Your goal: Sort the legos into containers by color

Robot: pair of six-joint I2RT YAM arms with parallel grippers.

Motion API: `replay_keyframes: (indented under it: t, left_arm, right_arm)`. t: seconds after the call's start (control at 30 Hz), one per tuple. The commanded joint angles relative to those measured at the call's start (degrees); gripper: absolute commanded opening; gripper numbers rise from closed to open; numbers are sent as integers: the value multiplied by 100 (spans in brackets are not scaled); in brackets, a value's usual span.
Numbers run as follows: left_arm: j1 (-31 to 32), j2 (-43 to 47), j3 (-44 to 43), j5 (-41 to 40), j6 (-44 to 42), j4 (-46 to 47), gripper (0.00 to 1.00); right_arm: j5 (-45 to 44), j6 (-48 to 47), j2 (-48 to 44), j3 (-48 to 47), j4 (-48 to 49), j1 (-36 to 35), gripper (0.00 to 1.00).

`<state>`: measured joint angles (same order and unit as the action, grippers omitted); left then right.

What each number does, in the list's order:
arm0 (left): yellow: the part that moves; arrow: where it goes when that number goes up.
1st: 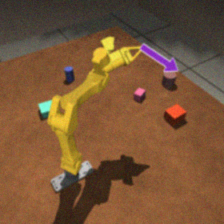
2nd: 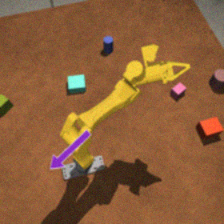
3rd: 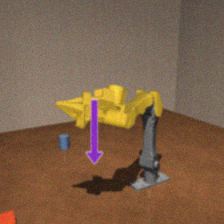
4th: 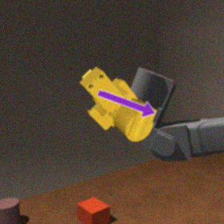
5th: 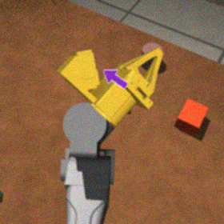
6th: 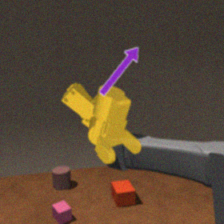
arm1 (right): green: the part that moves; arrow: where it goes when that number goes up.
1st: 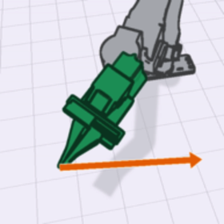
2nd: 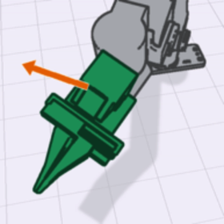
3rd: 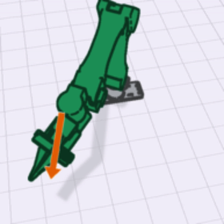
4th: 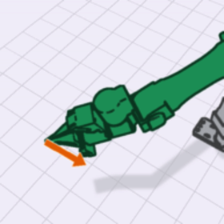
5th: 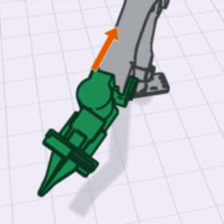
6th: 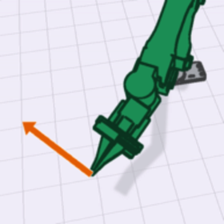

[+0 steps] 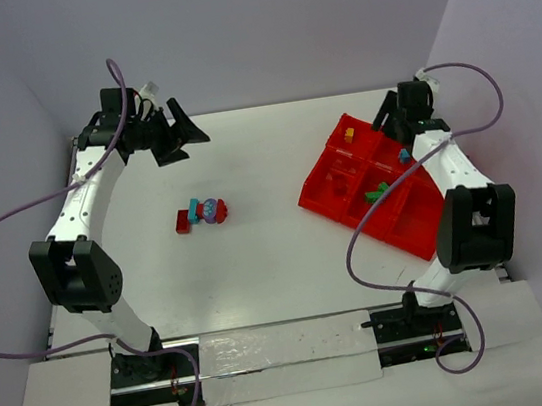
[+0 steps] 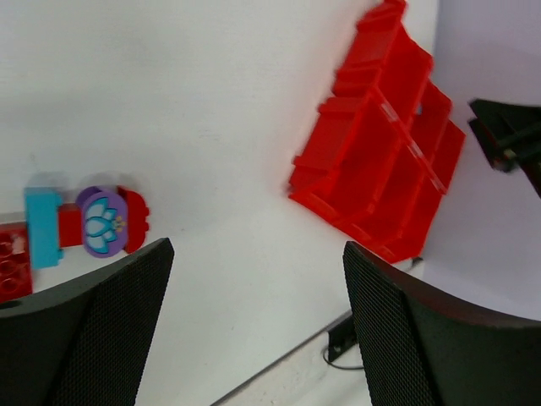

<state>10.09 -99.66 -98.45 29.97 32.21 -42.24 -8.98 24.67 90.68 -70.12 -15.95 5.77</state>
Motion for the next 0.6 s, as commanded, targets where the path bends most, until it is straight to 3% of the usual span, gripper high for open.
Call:
replay_keyframes:
  t: [0.0,0.13,0.23,0.57]
  left_arm:
    - [20,179,11,-975,-78,-286,88]
    - [28,230,205,-1607,-107,-469,87]
    - [82,271,489,-2594,-162,-627,85]
    - [489,-106,1389,-3630,183,-583,73]
  right_arm:
    - [382,-386,-544,-480,28,-977,75]
    - [484,-586,-545,-678,-66,-1727,75]
    - [873,-711,-391,-882,-49,-2600,76]
    - [1235,-794,219,-1267,-297,-3480,77]
